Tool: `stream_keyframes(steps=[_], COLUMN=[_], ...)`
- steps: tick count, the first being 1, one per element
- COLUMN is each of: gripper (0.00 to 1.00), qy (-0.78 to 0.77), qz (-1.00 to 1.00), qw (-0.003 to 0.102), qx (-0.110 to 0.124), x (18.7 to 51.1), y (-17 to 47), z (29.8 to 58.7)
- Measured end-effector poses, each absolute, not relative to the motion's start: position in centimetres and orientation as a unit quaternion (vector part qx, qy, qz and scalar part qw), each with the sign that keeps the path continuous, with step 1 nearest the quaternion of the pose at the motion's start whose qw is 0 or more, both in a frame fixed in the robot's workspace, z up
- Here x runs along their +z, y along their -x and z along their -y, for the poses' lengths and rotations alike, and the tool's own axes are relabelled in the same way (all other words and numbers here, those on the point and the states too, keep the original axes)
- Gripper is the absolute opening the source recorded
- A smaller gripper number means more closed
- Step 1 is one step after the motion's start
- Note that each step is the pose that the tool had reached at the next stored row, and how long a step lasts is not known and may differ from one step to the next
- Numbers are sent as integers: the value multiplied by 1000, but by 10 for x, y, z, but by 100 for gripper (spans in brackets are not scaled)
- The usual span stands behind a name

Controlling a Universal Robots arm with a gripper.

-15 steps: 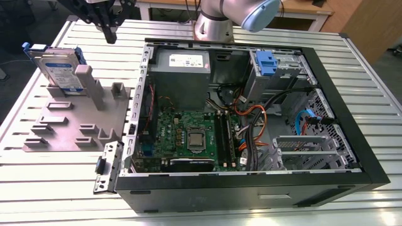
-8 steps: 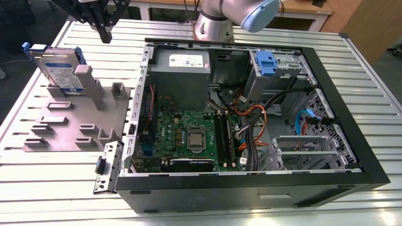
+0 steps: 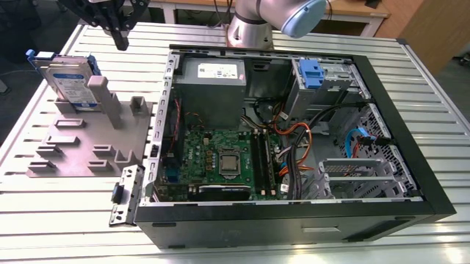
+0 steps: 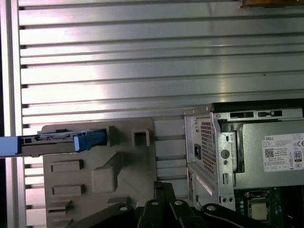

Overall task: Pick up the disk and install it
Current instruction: 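Reach for the disk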

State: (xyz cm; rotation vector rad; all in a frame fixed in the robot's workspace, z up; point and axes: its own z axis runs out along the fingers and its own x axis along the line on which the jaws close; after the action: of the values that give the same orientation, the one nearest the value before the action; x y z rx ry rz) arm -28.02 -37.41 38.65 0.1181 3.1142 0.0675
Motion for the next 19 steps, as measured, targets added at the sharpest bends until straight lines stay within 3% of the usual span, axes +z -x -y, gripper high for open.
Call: stream_keyframes(steps=[19], gripper=[11], qy=[-38], qz=[-999], qw=[12], qx=[22], x=[385], y=[314], z=[367])
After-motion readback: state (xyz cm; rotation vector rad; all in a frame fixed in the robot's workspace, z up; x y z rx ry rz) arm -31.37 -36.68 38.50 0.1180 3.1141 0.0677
